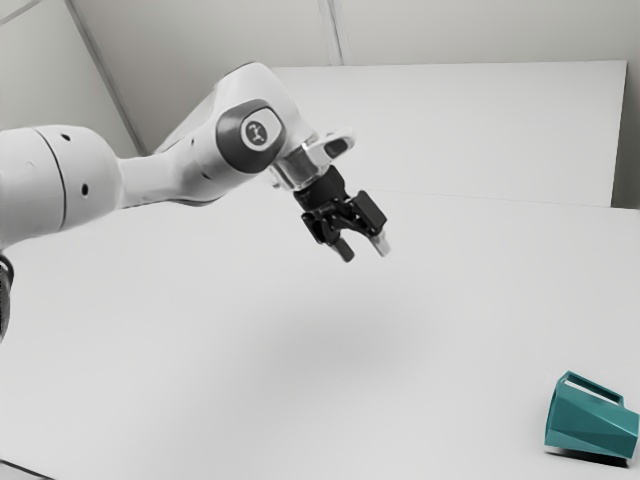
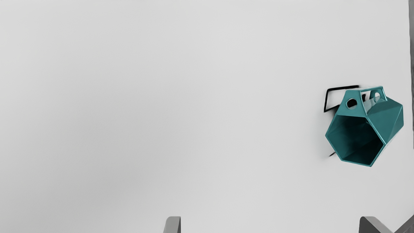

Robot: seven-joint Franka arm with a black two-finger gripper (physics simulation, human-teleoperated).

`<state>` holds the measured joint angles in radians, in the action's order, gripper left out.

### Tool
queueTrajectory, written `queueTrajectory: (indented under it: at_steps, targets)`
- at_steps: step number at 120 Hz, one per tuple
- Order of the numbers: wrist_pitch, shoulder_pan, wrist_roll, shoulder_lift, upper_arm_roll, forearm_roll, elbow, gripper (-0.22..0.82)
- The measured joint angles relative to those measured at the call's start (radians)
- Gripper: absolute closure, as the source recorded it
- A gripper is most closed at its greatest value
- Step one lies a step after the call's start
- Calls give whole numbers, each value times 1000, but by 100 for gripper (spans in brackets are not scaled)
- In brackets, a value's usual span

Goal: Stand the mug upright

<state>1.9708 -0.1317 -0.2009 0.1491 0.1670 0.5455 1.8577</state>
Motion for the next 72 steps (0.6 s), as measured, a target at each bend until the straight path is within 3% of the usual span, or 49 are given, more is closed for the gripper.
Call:
queueTrajectory:
  at_steps: [18, 44, 72]
  targets:
    - [125, -6, 4, 16, 111, 69, 68, 0]
    - [288, -33, 6, 98, 218, 194, 95, 0]
    - [499, -129, 8, 142, 279, 404, 135, 0]
